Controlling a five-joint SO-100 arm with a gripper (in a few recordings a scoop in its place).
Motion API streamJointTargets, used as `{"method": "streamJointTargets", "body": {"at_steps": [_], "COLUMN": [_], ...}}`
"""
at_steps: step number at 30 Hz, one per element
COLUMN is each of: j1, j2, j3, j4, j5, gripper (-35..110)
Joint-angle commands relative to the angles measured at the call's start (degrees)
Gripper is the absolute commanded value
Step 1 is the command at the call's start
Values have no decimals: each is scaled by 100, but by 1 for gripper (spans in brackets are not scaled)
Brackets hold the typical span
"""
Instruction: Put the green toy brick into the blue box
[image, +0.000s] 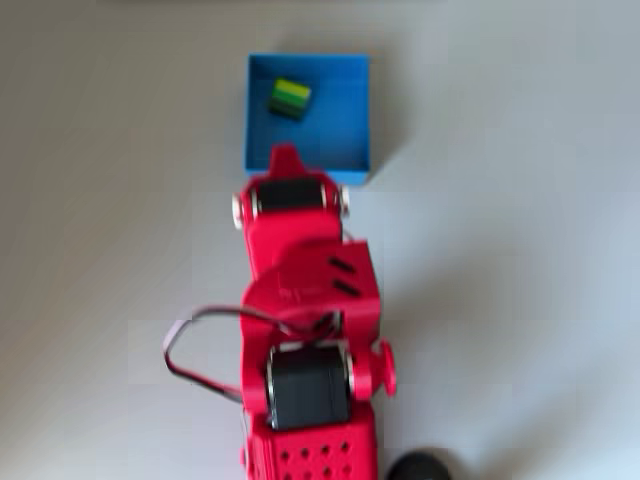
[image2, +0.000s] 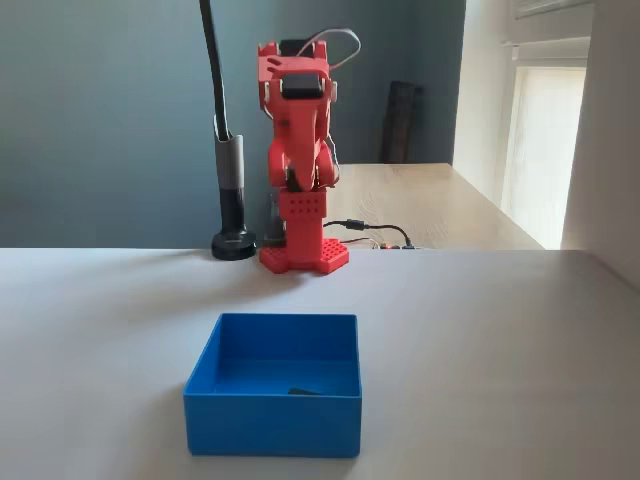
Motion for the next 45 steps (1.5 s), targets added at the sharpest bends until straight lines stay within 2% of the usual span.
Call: {"method": "streamJointTargets", "body": {"at_steps": [1, 11, 23, 45], "j1": [-62, 88, 167, 211], "j2": [923, 1775, 2118, 2118], "j3": [844, 2812, 3955, 4008], "j4": [-53, -53, -202, -123], "j5": [-53, -334, -290, -202], "gripper": [0, 0, 0, 0]}}
